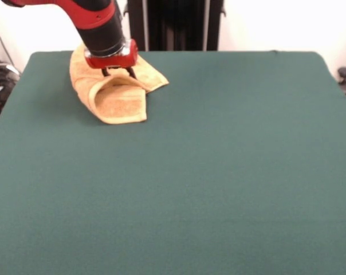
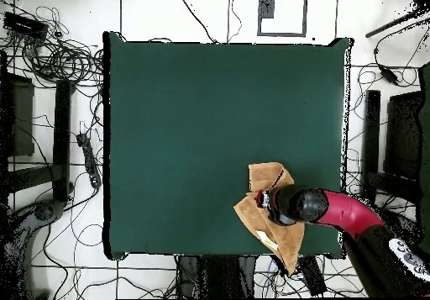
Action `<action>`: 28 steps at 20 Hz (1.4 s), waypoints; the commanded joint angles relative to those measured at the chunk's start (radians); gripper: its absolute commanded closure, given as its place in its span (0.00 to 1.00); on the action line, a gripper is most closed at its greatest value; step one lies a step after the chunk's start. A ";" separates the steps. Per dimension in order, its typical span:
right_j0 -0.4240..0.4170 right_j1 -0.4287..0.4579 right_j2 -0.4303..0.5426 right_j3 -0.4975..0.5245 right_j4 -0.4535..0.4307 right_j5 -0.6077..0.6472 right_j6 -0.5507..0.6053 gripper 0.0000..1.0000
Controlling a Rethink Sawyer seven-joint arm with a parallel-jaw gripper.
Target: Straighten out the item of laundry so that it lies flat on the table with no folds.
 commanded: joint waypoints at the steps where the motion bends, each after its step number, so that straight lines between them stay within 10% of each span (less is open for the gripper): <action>1: 0.043 0.291 0.008 -0.193 -0.092 -0.182 -0.001 0.00; 21: 0.053 0.280 0.013 -0.210 -0.090 -0.137 0.008 0.00; 22: 0.054 0.280 0.012 -0.210 -0.091 -0.137 0.009 1.00; 28: 0.051 0.279 0.015 -0.207 -0.099 -0.136 -0.007 1.00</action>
